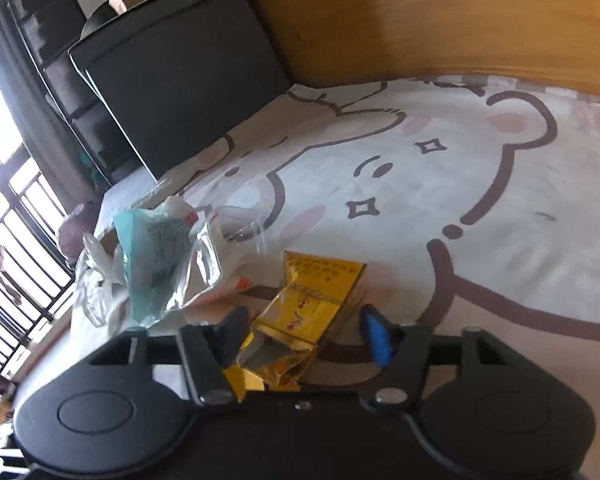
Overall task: Collect trash
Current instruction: 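Grasp the gold snack packet with the right tool while the left tool grasps the wooden piece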
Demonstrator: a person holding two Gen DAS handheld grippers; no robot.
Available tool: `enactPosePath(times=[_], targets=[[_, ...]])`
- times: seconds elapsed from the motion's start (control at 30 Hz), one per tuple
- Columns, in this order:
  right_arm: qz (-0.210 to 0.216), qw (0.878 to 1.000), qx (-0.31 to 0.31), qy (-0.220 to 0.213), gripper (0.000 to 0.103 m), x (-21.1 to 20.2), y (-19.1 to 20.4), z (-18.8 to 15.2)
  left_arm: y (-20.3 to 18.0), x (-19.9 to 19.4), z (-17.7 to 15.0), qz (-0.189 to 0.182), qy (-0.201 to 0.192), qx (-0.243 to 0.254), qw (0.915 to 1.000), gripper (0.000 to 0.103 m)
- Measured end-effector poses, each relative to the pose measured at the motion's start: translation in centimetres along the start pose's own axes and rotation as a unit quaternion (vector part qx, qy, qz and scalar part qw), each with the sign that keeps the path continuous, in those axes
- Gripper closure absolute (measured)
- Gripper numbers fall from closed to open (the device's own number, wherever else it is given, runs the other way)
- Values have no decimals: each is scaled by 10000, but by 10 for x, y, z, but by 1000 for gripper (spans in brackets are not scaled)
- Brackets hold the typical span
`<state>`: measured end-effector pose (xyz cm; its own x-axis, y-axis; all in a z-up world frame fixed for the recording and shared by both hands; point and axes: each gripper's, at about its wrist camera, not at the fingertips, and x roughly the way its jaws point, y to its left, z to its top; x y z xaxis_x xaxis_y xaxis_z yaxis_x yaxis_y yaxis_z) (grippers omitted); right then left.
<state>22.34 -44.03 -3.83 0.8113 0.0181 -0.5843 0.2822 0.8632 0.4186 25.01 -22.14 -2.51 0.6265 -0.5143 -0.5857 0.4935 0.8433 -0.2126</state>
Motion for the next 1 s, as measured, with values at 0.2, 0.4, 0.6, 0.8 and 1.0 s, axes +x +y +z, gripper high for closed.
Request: enactPosePath(times=[0.2,0.4,0.6,0.8,1.0], targets=[[104,9991,-415,-11,56,-8,-5,0,-13,25,4,-139,170,425,9989,16],[156,9978,-637,96,59,-31,-24,1,-25,52,12,-55,151,1047,9944,16],[193,9959,-842,259,60,-61,-48,-3,-28,72,23,-23,193,1238,9921,16],[293,9935,-998,466,60,-93,-72,-19,-36,87,31,125,260,1345,9905,11],[260,9938,-910,576,58,-109,-76,-25,-37,97,37,197,286,1220,9919,7]])
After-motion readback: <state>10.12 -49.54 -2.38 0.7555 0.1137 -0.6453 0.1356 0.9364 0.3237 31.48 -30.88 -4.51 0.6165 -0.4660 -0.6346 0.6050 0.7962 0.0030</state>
